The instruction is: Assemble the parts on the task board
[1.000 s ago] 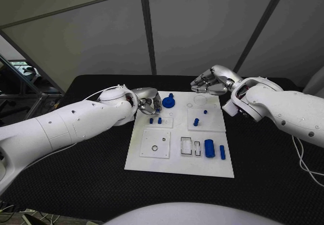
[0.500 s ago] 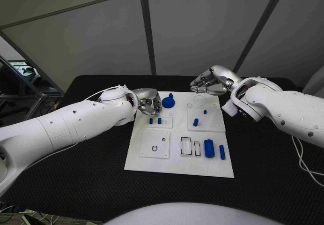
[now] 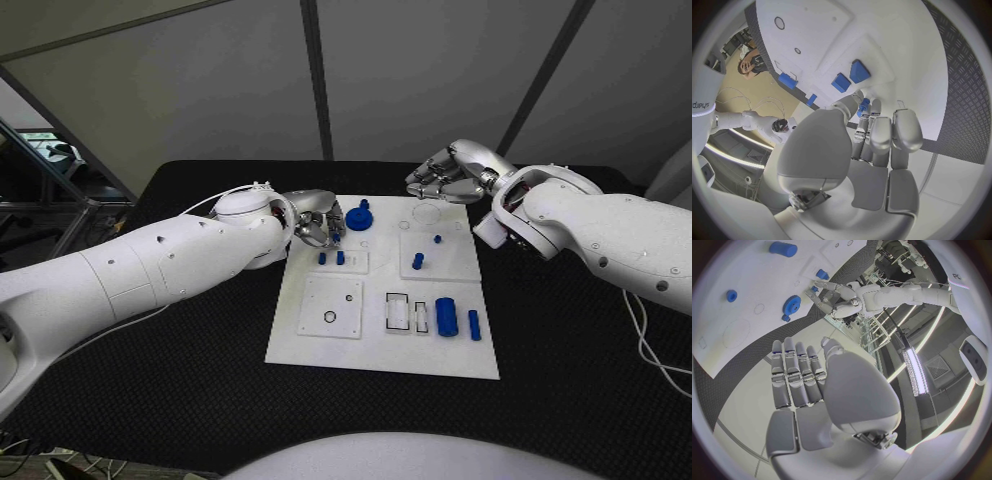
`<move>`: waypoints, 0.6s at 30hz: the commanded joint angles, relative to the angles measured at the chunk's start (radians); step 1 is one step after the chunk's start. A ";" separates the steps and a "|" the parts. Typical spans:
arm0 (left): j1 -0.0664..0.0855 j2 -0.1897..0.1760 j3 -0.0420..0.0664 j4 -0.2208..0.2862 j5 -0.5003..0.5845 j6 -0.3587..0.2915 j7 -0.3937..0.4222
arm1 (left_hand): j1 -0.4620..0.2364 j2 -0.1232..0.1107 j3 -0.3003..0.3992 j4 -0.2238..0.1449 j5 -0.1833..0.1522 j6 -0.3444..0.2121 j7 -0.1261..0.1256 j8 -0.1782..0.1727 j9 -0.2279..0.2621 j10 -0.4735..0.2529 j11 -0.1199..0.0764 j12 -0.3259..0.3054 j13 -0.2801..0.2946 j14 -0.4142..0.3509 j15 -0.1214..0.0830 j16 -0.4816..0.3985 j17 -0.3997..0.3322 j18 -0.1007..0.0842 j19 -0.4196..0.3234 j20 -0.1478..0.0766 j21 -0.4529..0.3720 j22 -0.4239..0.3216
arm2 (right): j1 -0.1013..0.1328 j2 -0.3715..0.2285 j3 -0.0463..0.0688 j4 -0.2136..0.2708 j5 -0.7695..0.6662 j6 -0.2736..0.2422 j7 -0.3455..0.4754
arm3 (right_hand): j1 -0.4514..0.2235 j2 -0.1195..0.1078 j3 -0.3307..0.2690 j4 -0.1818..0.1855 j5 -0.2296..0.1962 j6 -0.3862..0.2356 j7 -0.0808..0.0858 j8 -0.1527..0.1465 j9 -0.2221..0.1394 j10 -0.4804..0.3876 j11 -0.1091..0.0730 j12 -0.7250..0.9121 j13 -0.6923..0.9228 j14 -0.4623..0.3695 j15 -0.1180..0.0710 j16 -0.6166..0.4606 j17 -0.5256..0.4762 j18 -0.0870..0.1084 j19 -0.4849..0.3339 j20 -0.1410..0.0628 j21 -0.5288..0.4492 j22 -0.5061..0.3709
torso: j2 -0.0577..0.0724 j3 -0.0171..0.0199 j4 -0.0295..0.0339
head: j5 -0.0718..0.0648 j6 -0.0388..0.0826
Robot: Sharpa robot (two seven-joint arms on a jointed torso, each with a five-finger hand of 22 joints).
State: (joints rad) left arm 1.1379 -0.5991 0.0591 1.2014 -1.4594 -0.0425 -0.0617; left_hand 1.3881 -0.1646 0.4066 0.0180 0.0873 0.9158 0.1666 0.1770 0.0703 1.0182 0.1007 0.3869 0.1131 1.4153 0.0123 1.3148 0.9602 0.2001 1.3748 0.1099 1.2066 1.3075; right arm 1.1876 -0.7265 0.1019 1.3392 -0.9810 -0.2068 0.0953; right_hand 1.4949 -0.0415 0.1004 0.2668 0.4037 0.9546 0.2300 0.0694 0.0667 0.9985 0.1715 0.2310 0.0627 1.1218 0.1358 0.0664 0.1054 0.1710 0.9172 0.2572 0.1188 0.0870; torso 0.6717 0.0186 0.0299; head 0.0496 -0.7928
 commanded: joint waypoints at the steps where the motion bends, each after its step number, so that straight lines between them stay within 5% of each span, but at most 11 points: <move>1: 0.001 0.000 0.000 0.001 -0.004 0.004 -0.019 | -0.010 0.000 -0.009 0.002 -0.003 -0.012 0.001 -0.008 -0.002 -0.012 0.000 -0.010 -0.002 -0.001 0.007 -0.006 -0.004 -0.111 -0.002 0.008 -0.007 0.018 | 0.002 0.000 0.001 0.000 0.002 0.003 0.005 | -0.003 0.004 0.005 0.000 0.003 -0.004 0.000 0.000 0.000 -0.003 -0.001 0.006 0.000 0.000 -0.006 0.000 -0.001 0.013 0.007 -0.002 -0.005 -0.001 | -0.001 0.0000 0.0004 | 0.000 0.001; 13: 0.001 -0.014 0.000 0.007 -0.004 -0.004 -0.031 | -0.008 0.000 -0.021 0.002 -0.003 -0.043 0.005 -0.028 -0.005 -0.027 0.002 -0.025 -0.006 -0.002 0.009 -0.006 -0.012 -0.109 -0.003 0.012 -0.012 0.016 | 0.001 -0.003 0.001 -0.006 0.001 0.000 -0.001 | -0.001 0.002 0.006 -0.002 0.003 -0.005 0.000 -0.001 0.000 -0.004 -0.001 0.006 -0.001 0.000 -0.006 -0.001 -0.002 0.013 0.007 -0.002 -0.006 -0.002 | -0.001 -0.0007 0.0017 | -0.001 0.003; 18: 0.001 -0.037 0.003 0.013 -0.004 -0.020 -0.037 | -0.005 0.001 -0.028 0.002 -0.002 -0.059 0.006 -0.039 -0.006 -0.029 0.001 -0.029 -0.007 -0.003 0.009 -0.007 -0.015 -0.108 -0.004 0.012 -0.017 0.014 | 0.001 -0.008 0.001 -0.013 -0.020 -0.011 -0.004 | 0.016 -0.009 0.017 -0.015 -0.027 -0.017 0.004 -0.003 -0.001 -0.015 0.003 0.003 -0.001 -0.008 -0.001 -0.002 -0.010 0.013 0.008 -0.001 -0.015 -0.008 | -0.002 -0.0013 0.0017 | -0.005 0.006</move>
State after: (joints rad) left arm 1.1380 -0.6310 0.0604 1.2127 -1.4594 -0.0472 -0.0844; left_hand 1.3870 -0.1657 0.3846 0.0206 0.0873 0.8608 0.1750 0.1439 0.0654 0.9935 0.1043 0.3620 0.1075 1.4125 0.0151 1.3127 0.9458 0.2000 1.3697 0.1150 1.1910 1.3074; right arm 1.1876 -0.7326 0.1018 1.3277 -0.9844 -0.2080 0.0926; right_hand 1.5035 -0.0503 0.1154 0.2516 0.3793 0.9438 0.2337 0.0694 0.0667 0.9895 0.1735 0.2310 0.0627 1.1218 0.1358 0.0664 0.0963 0.1711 0.9172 0.2572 0.1084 0.0798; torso 0.6704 0.0176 0.0312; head 0.0466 -0.7878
